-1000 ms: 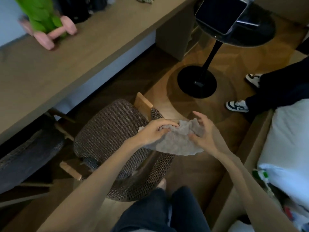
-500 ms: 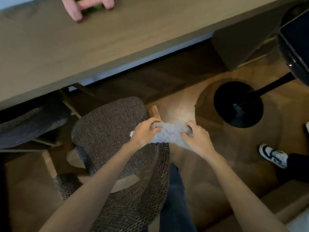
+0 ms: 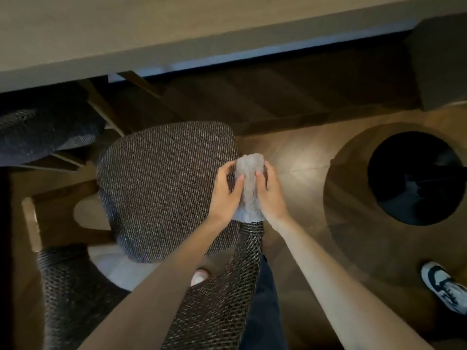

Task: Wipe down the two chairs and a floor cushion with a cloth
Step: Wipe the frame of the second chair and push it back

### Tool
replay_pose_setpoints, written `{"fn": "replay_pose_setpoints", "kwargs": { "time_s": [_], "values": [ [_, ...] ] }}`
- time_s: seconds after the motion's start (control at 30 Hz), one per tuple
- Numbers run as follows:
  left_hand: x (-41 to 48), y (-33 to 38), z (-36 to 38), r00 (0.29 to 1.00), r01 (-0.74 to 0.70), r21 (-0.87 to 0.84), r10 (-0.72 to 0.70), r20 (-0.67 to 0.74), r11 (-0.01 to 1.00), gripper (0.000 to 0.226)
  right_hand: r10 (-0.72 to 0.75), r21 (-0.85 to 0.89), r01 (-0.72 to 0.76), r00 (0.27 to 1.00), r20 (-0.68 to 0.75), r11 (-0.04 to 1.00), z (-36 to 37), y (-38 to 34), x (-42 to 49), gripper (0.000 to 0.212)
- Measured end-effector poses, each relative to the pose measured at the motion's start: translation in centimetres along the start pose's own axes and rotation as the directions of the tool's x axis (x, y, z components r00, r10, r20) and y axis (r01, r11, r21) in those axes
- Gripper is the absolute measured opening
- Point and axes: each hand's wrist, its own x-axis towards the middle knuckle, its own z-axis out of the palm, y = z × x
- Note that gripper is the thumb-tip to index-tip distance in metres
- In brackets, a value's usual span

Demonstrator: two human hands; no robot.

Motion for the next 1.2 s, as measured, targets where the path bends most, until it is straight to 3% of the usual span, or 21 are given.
{"fn": "replay_pose_setpoints", "kwargs": {
  "time_s": [0.17, 0.27, 0.37, 0.53, 0.67, 0.83, 0.93, 1.1, 1.2],
  "values": [
    [-0.3, -0.8, 1.1, 1.000, 0.012, -0.069, -0.012, -0.009, 0.998, 0.032, -0.104, -0.210, 0.082, 0.990, -0.098, 0.974, 0.2, 1.7, -1.0, 0.038],
    [-2.4, -1.8, 1.3, 0.998, 0.044, -0.110, -0.038, 0.051, 0.993, 0.028, -0.174, -0.240, 0.140, 0.977, -0.125, 0.960, 0.5, 2.9, -3.5, 0.019],
    [-5.4, -3.3, 1.0, 0.983, 0.062, -0.020, -0.057, 0.176, 0.998, 0.030, -0.144, -0.268, 0.118, 0.986, -0.082, 0.956, 0.2, 4.6, -6.7, 0.008],
    [-9.6, -5.0, -0.1, 0.940, -0.027, 0.259, -0.064, 0.336, 0.965, 0.024, -0.085, -0.294, 0.078, 0.996, -0.013, 0.953, -0.1, 6.6, -11.6, 0.006],
    [-10.4, -4.5, -0.3, 0.944, -0.068, 0.312, -0.039, 0.327, 0.948, 0.015, -0.080, -0.308, 0.068, 0.996, -0.028, 0.949, -0.5, 6.1, -12.4, 0.007],
    [-9.0, -3.5, -0.3, 0.953, -0.078, 0.334, -0.028, 0.301, 0.939, 0.016, -0.026, -0.184, -0.002, 0.989, -0.146, 0.983, 0.9, 4.9, -11.8, 0.023],
    [-10.2, -4.4, -1.4, 0.903, -0.108, 0.409, -0.082, 0.421, 0.906, 0.018, 0.039, -0.177, -0.064, 0.990, -0.139, 0.982, 1.7, 5.9, -14.0, 0.024],
    [-14.1, -4.5, -4.3, 0.812, -0.114, 0.391, -0.141, 0.566, 0.913, 0.004, 0.187, -0.098, -0.194, 0.980, -0.072, 0.976, 2.4, 5.9, -19.3, 0.014],
    [-16.6, -3.5, -6.5, 0.734, -0.211, 0.452, -0.165, 0.659, 0.867, 0.014, 0.257, -0.095, -0.257, 0.966, -0.014, 0.962, 3.1, 4.8, -23.2, 0.015]
  ]
}}
